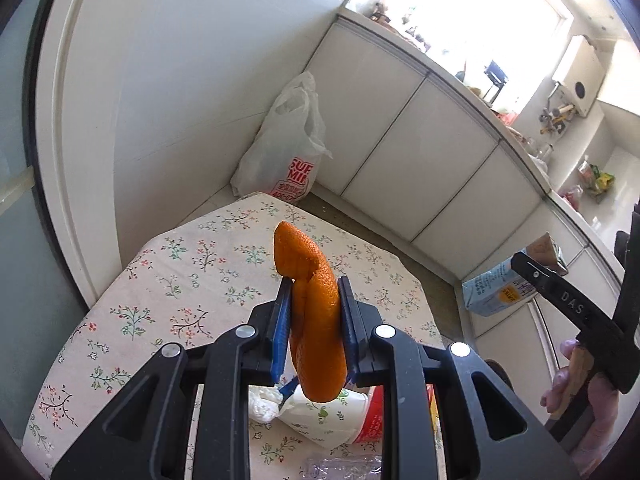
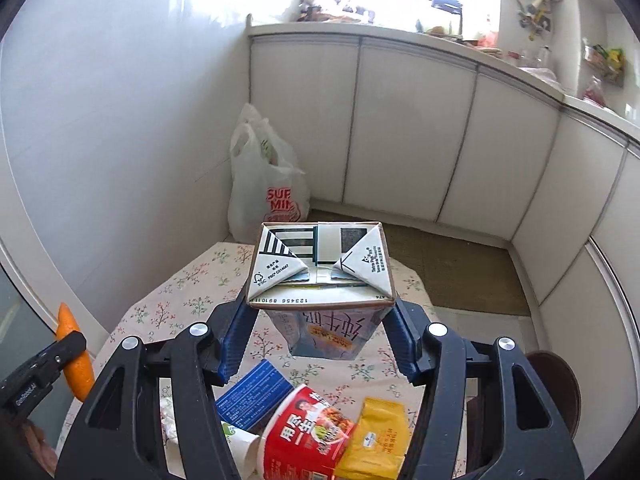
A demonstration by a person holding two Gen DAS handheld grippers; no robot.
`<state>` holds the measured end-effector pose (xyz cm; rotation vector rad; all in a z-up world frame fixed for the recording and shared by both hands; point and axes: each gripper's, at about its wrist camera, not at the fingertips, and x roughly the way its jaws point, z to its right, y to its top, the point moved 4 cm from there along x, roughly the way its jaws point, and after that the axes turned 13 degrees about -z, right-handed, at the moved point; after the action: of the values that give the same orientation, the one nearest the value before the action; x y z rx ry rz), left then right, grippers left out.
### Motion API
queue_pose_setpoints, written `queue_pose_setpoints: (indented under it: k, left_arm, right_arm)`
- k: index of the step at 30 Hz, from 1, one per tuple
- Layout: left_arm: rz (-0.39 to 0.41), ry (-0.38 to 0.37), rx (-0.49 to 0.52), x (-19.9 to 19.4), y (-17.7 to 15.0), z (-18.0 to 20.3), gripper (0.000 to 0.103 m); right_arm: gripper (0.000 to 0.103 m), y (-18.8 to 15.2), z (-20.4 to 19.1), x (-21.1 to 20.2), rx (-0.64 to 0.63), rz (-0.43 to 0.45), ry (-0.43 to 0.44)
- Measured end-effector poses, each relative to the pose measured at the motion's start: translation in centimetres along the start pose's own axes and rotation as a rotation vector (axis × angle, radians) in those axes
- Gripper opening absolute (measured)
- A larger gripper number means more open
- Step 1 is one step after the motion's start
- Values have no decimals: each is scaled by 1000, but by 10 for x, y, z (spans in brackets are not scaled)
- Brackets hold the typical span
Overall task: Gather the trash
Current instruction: 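Carry the carton to the bin and release it while the left gripper carries the peel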
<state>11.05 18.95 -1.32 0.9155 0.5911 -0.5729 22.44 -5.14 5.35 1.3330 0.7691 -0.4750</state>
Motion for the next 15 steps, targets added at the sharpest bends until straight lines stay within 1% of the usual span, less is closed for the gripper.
queue_pose_setpoints:
  k: [6, 10, 12, 15]
  left_arm:
    - [24, -24, 98, 0, -13, 45, 23]
    - [44, -38, 160, 1, -20, 78, 23]
    - [42, -46, 189, 5, -25, 97, 23]
    - [18, -82, 214, 17, -31, 128, 23]
  right_arm:
    - [56, -32, 71, -29, 148, 50, -30]
    - [56, -52, 109, -35, 206, 67, -75]
    - [57, -59, 127, -37, 239, 73, -96]
    - [57, -71, 157, -41, 287, 80, -120]
